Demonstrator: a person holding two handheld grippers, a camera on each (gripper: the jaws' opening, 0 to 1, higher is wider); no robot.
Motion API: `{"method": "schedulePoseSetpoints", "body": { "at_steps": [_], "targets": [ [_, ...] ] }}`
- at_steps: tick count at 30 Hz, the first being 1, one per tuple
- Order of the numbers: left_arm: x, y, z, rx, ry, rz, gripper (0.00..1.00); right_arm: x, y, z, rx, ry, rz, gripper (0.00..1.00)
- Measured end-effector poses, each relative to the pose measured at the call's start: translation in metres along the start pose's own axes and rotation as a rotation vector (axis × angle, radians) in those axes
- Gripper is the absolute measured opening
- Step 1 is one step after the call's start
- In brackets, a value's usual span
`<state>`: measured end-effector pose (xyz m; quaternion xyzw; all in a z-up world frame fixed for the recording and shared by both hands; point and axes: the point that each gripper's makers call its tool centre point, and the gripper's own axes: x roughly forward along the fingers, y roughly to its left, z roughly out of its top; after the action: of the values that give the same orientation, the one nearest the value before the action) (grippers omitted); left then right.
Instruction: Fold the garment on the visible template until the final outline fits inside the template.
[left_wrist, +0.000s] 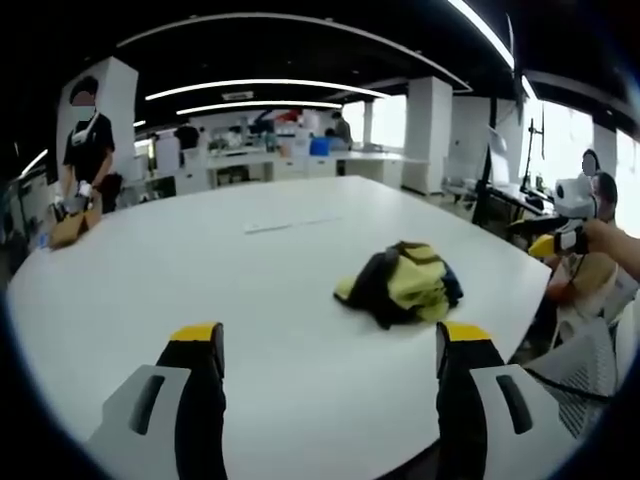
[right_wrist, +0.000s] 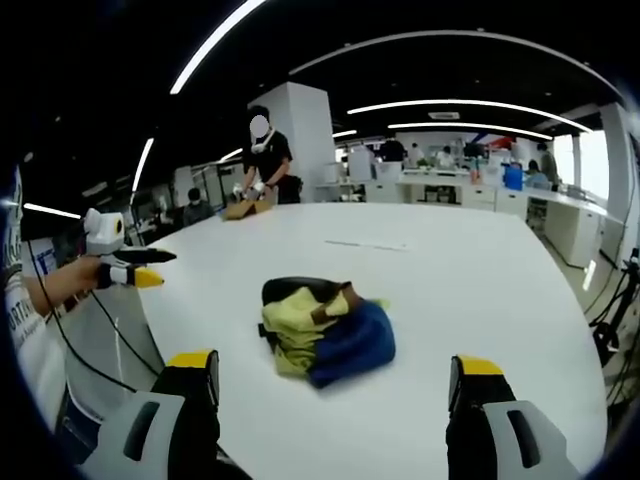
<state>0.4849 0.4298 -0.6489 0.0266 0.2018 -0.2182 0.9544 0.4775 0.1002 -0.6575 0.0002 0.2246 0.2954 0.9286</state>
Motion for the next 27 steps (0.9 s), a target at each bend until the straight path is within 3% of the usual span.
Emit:
{"method": "schedulePoseSetpoints", "body": {
  "at_steps": [16, 27],
  "targets": [
    [0.005, -0.007, 0.001, 0.021, 0.013, -0.039, 0.76, 0.008, 0.0, 0.004, 0.004, -0.009, 0.035, 0.92],
    [0.024, -0.021, 0.006, 0.075, 0.022, -0.105, 0.65, 0.028, 0.006, 0.005, 0.029, -0.013, 0.075, 0.81]
  ]
}}
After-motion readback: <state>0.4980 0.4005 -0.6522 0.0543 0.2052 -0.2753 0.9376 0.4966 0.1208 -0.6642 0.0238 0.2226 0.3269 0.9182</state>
